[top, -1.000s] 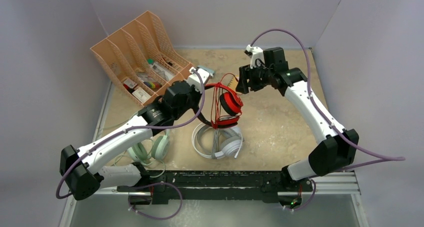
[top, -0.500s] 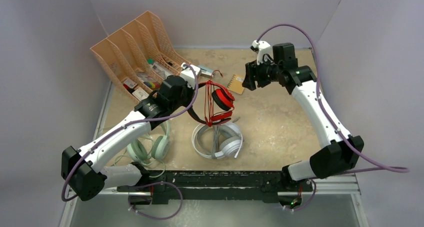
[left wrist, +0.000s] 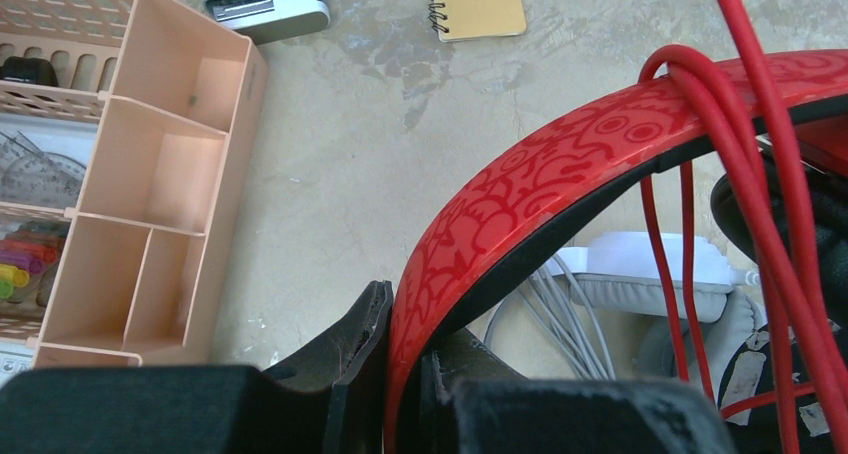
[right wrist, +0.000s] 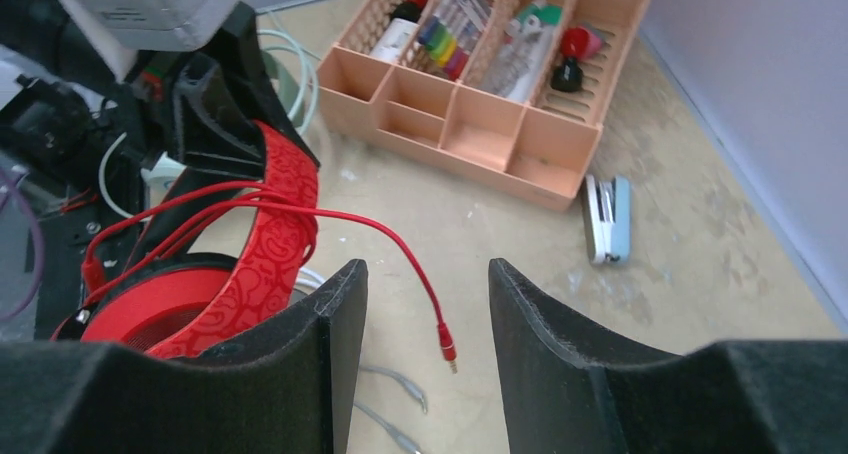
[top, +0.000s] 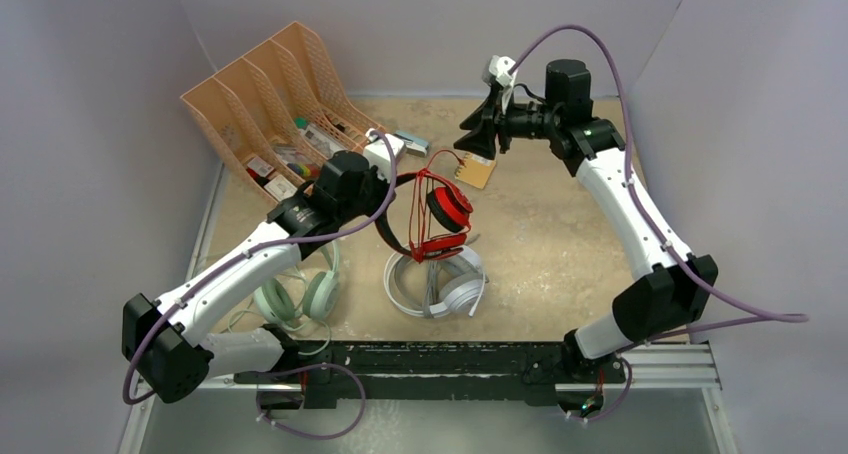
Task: Wrap the headphones
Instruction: Wrap the headphones cable around the headphones.
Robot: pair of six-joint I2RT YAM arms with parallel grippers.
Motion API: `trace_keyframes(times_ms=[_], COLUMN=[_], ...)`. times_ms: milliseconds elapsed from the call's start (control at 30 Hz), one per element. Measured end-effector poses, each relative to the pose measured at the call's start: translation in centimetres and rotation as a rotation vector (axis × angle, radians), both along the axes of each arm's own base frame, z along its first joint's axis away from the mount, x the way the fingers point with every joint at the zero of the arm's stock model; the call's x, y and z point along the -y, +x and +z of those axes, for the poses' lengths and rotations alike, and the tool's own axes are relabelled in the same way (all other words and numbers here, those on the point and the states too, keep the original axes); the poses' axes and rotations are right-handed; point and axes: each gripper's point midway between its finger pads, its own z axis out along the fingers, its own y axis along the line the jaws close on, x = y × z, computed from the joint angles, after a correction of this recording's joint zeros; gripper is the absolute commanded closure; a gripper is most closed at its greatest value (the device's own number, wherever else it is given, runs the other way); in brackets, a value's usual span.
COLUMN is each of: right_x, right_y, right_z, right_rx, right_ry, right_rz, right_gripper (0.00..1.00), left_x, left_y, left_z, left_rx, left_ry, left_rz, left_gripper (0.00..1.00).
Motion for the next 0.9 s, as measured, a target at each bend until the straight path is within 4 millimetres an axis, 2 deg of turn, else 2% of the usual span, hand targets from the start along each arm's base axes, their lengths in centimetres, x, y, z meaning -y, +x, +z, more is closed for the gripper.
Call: trace_keyframes(times_ms=[300,567,733,900], right_x=[-1.1,-1.7,-2.0,-2.1], right_y=[-1.1,0.2,0.4,0.3], right_z=[0.0,-2.6,-3.5,-3.7], right_rx=[0.069,0.028,0.013,0.011], right_ry=[0.024,0.014,0.012,0.015], right_rz=[0.159,0.182,0.195,0.204], right_gripper=[0.49,0.50,0.56,0.59], left_x=[-0.1,0.0,0.1,0.1], left_y=[-0.3,-0.4,-0.4,-0.4], left_z=[0.2,0.3,0.6,0.6], left_rx=[-0.003,-0.003,0.000,0.000], left_ry=[-0.002,-0.005,-0.010,-0.013], left_rz=[-0.006,-0.011,-0.014,-0.018], left_gripper=[1.00,1.00,1.00,1.00])
